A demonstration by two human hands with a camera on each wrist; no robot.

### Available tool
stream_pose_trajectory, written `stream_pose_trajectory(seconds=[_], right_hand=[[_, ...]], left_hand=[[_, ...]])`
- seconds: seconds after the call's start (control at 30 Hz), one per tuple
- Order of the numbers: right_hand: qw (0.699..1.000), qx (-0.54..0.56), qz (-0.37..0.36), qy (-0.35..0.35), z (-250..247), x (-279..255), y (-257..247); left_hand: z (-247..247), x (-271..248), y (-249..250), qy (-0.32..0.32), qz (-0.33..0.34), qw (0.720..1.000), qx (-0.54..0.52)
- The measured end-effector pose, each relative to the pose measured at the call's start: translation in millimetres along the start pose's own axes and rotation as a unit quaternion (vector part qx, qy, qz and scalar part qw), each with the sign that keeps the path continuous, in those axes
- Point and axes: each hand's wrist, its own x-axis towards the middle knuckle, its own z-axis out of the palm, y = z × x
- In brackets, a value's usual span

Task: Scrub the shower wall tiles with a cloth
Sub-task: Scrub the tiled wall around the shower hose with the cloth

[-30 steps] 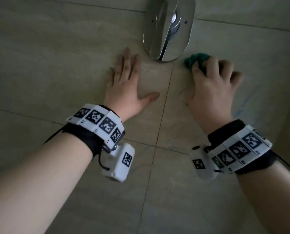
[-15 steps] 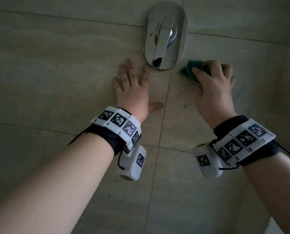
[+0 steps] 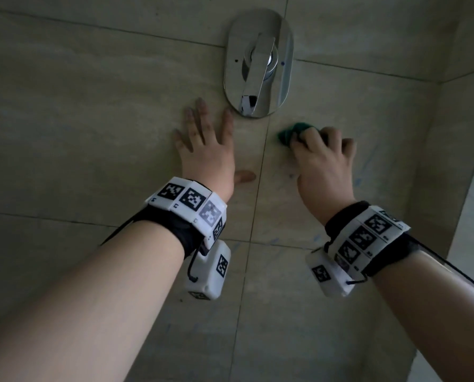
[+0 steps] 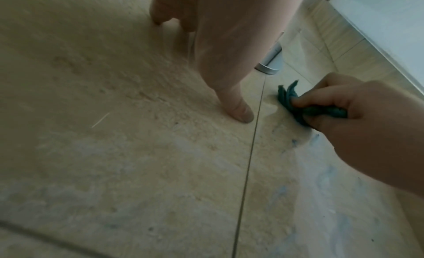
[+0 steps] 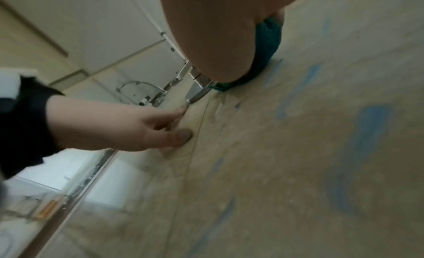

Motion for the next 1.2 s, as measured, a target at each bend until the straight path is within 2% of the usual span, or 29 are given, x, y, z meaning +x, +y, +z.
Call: stream_pose_trajectory(seconds=[0.07,0.17,0.23,0.27,0.33,0.4,0.43,0.5,0.57,0.63,0.7,0.73,0.77,0.8,0.87,0.93,1.0,1.03,1.1,1.2], right_hand=[[1.0,-0.006,-0.028,0.008,5.6,-9.0,-7.6],[0.987,-0.033,-0.158,0.022,12.6,-31.9,-4.6],[0.982,-0.062,-0.178,0.015,7.6,-25.2,9.9],[0.986,-0.07,-0.149,0.008,3.1,-15.9,17.4],[0.997,-0.064,-0.041,-0.009,-9.2,9.3,30.8],[0.995,-0.059,0.064,-0.046,-17.9,31.8,42.4],[0.992,-0.053,0.1,-0.056,-20.4,38.8,45.1],[0.99,-0.034,0.127,-0.054,-19.8,40.5,42.4],[0.996,-0.014,0.076,-0.045,-13.6,25.0,28.6],[0.998,-0.015,-0.042,-0.032,-2.1,-3.3,15.0],[0.985,-0.035,-0.163,-0.036,3.9,-19.0,18.3],[0.978,-0.053,-0.196,-0.043,1.9,-15.8,24.3],[0.976,-0.077,-0.2,-0.042,-2.8,-7.9,30.1],[0.98,-0.096,-0.169,-0.038,-6.6,2.4,36.5],[0.994,-0.092,-0.036,-0.045,-19.4,27.3,47.9],[0.99,-0.064,0.096,-0.079,-25.4,41.8,56.3],[0.983,-0.045,0.16,-0.077,-25.7,40.2,53.6],[0.983,-0.04,0.165,-0.076,-23.6,33.7,47.1],[0.992,-0.042,0.104,-0.062,-12.3,9.6,28.8],[0.995,-0.051,-0.084,-0.035,5.0,-35.5,9.5]], left_hand=[[0.2,-0.2,-1.5,0.002,0.002,1.0,-0.002],[-0.8,-0.8,-2.4,0.003,0.004,1.0,-0.002],[-1.7,-1.3,-1.9,0.001,0.004,1.0,0.001],[-2.0,-1.5,-1.4,0.0,0.002,1.0,0.003],[-3.3,-1.9,0.1,-0.006,-0.004,1.0,0.008],[-5.4,-2.2,1.5,-0.015,-0.009,1.0,0.013],[-6.6,-2.1,2.0,-0.018,-0.011,1.0,0.015],[-8.5,-2.8,3.0,-0.022,-0.014,1.0,0.017],[-9.4,-2.8,4.1,-0.024,-0.017,0.999,0.019],[-9.9,-2.4,5.1,-0.028,-0.023,0.999,0.021],[-10.7,-1.9,5.8,-0.032,-0.028,0.999,0.024],[-11.3,-2.1,6.5,-0.034,-0.029,0.999,0.024],[-11.9,-2.2,7.1,-0.036,-0.03,0.999,0.023],[-12.5,-2.4,7.9,-0.038,-0.031,0.999,0.023],[-13.4,-1.8,9.2,-0.043,-0.036,0.998,0.022],[-13.8,-1.3,10.6,-0.047,-0.042,0.998,0.014],[-13.6,-1.5,11.4,-0.048,-0.042,0.998,0.008],[-13.2,-1.6,11.4,-0.048,-0.041,0.998,0.006],[-12.8,-2.0,10.6,-0.049,-0.039,0.998,0.001],[-14.9,-2.9,9.3,-0.05,-0.037,0.998,-0.016]])
